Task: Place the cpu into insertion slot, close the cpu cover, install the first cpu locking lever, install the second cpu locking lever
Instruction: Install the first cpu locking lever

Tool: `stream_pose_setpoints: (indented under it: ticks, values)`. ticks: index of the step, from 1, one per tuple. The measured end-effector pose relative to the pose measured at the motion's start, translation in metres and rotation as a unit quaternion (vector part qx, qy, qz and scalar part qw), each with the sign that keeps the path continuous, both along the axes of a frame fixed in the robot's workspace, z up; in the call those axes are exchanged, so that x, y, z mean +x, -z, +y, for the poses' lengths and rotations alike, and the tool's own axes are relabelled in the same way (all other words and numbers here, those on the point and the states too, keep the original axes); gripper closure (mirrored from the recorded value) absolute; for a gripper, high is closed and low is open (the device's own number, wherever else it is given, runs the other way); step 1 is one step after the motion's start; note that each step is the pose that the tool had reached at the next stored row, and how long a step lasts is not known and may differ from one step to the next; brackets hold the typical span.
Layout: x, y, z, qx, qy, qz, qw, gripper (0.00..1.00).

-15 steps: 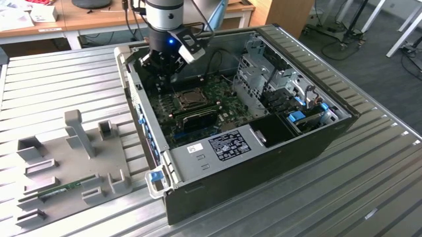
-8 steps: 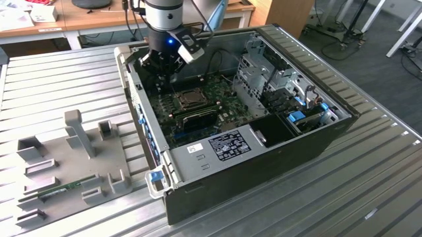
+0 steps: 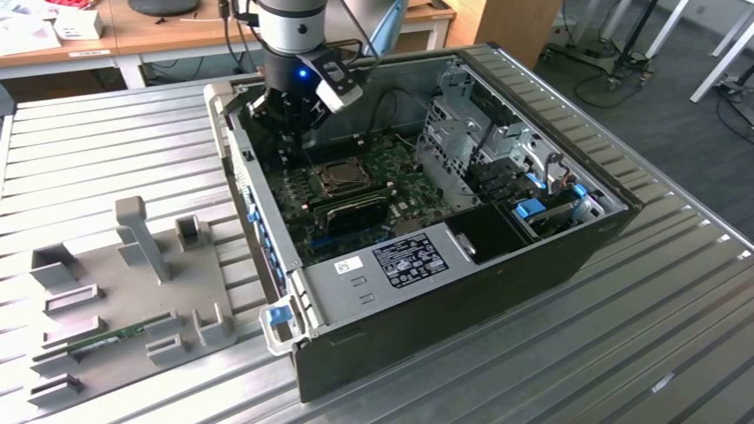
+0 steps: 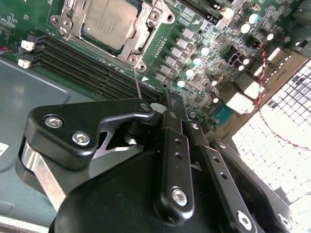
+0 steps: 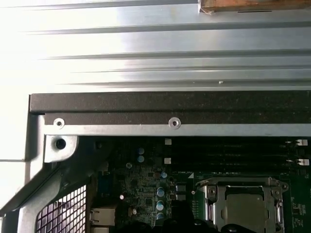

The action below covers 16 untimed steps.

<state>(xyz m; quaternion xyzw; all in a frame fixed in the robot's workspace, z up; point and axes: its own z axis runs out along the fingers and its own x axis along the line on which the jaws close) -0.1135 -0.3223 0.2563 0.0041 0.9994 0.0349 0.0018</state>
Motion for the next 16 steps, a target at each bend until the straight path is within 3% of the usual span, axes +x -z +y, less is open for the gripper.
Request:
stream_pose_setpoints:
  ticks: [7,16]
  values:
    - [-0.0002,0.0009,0.0031,0.0038,0.000,-0.0001,0.99999,0.90]
    - [-0.0001,0.0012,0.0042,0.0053,0.000,-0.0001,0.99999,0.90]
